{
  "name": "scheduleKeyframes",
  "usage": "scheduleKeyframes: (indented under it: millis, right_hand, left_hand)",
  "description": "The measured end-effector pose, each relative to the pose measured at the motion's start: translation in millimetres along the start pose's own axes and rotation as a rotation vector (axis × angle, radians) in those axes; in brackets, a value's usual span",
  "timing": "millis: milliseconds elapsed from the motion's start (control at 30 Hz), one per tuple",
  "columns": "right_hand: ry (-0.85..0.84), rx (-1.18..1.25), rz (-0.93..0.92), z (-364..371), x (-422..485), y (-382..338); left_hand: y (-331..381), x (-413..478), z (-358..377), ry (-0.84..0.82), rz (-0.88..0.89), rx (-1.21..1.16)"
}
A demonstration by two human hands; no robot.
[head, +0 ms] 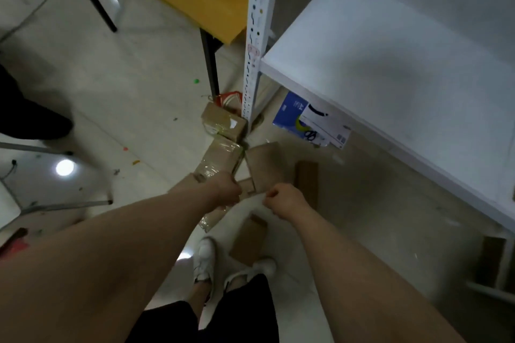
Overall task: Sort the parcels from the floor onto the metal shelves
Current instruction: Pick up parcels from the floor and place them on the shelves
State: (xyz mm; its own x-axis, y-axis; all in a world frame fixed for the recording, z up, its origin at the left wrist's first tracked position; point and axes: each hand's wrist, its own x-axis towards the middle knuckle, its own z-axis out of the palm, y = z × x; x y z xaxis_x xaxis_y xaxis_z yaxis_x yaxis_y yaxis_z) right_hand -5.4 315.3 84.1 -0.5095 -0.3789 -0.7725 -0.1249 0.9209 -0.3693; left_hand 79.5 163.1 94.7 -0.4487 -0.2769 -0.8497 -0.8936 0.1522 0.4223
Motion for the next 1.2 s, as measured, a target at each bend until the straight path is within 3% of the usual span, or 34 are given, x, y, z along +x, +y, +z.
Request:
scheduleKeyframes:
  millis: [367,600,833,1033,1200]
  right_hand:
    - [-0.079,0.192,0.345,116.8,154.9,101.1]
    - [-0.141,0.152,0.374,191.3,234.4,142.0]
    - [-0.169,0.105,0.585,246.8,298.3,164.6]
    - [-0.281,-0.042,0.479,287.4,351.8,175.6]
    - [-0.207,-0.028,0.536,307.1,364.1,178.3]
  left_hand:
    - [-76.2,157.6,67.0,-0.083,-0.073,-0.06]
    - [-143.4,237.8,108.2,-0.058,-0.168,-0.091]
    - [-188.8,305.2,141.8,-0.085,-0.209,-0.095]
    - [-210.9,352.1,154.9,-0.084,-0.235,-0.096]
    - [-218.9,364.3,153.6,-0.061,-0.246,-0.098]
